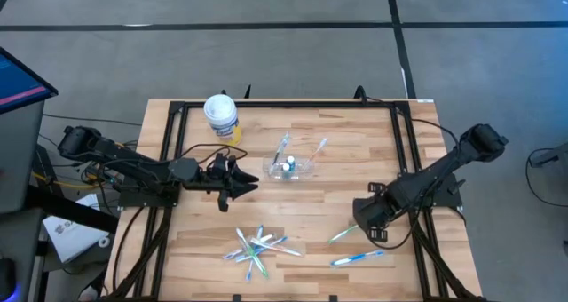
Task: Pick & Place toothbrushing station
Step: Put the right green toothbrush into the transparent organizer
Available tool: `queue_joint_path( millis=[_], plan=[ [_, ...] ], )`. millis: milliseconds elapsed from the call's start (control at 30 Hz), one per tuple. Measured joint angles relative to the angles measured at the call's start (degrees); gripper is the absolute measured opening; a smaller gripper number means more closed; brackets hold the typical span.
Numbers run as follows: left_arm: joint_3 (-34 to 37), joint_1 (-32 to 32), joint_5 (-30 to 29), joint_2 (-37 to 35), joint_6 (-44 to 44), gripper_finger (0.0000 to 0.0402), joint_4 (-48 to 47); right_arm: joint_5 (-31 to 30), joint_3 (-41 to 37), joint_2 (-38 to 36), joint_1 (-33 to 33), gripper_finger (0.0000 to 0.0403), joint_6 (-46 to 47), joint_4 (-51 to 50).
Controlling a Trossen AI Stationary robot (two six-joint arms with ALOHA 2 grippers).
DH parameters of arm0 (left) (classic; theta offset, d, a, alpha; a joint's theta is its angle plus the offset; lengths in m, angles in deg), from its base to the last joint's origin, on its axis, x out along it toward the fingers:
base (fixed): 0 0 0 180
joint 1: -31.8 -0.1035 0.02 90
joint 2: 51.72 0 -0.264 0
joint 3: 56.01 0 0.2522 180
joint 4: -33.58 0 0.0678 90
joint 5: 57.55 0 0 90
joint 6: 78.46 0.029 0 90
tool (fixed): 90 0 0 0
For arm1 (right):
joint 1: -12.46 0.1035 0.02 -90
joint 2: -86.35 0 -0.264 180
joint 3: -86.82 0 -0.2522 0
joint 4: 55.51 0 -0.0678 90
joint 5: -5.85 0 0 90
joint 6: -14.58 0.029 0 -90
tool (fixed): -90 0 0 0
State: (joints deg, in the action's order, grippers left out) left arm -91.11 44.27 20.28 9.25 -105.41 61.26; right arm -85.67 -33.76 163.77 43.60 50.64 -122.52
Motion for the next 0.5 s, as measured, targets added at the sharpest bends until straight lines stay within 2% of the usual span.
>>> queue_joint_path(
  millis=[500],
  plan=[
    [0.0, 0.0, 0.0, 0.0, 0.2, 0.0122, -0.3, -0.2, 0.0, 8.5, 1.1, 0.0091, -6.6, -1.2]
  ],
)
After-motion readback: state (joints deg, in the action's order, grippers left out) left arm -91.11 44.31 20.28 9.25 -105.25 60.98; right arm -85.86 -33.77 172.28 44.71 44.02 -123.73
